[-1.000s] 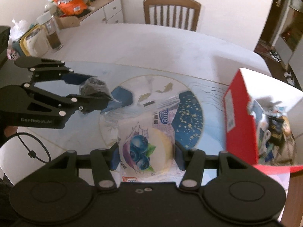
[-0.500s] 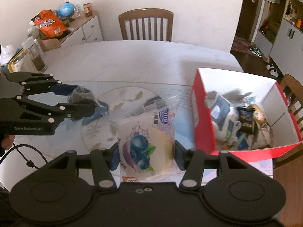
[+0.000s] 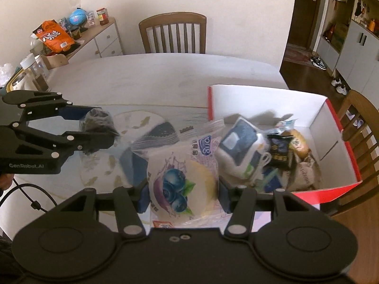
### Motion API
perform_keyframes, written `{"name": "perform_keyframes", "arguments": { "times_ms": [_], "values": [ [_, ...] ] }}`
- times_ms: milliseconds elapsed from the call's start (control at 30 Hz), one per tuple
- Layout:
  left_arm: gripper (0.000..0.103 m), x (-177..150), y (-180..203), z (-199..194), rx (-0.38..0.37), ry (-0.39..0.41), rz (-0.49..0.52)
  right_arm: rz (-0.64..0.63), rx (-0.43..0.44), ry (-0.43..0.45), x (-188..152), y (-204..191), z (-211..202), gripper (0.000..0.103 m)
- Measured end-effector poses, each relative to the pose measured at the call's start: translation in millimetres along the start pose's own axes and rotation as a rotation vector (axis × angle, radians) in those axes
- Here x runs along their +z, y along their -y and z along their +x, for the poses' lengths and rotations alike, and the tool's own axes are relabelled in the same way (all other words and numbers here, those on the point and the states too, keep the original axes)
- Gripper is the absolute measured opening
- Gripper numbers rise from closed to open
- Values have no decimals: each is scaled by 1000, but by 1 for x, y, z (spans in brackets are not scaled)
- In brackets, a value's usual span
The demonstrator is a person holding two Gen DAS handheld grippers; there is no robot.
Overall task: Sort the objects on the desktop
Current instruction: 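Carry the dark-leaf bag with the left tool while the right tool carries the bread bag to the shoebox, then lower the dark-leaf bag into the shoebox and open the left tool while the right tool releases the bread bag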
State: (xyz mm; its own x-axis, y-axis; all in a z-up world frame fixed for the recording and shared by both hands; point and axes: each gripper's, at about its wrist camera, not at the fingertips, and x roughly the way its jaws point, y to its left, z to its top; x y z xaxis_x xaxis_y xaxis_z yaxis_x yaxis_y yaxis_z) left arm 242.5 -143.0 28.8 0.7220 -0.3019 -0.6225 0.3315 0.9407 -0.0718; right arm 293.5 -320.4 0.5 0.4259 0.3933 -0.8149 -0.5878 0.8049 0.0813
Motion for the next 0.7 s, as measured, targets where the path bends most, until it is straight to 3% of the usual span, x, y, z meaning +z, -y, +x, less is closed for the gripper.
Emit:
{"name": "perform_keyframes", "arguments": {
  "times_ms": [700],
  "values": [
    [45, 51, 71, 89, -20, -40, 30, -4, -55, -20, 7, 125, 3, 55]
  ]
}}
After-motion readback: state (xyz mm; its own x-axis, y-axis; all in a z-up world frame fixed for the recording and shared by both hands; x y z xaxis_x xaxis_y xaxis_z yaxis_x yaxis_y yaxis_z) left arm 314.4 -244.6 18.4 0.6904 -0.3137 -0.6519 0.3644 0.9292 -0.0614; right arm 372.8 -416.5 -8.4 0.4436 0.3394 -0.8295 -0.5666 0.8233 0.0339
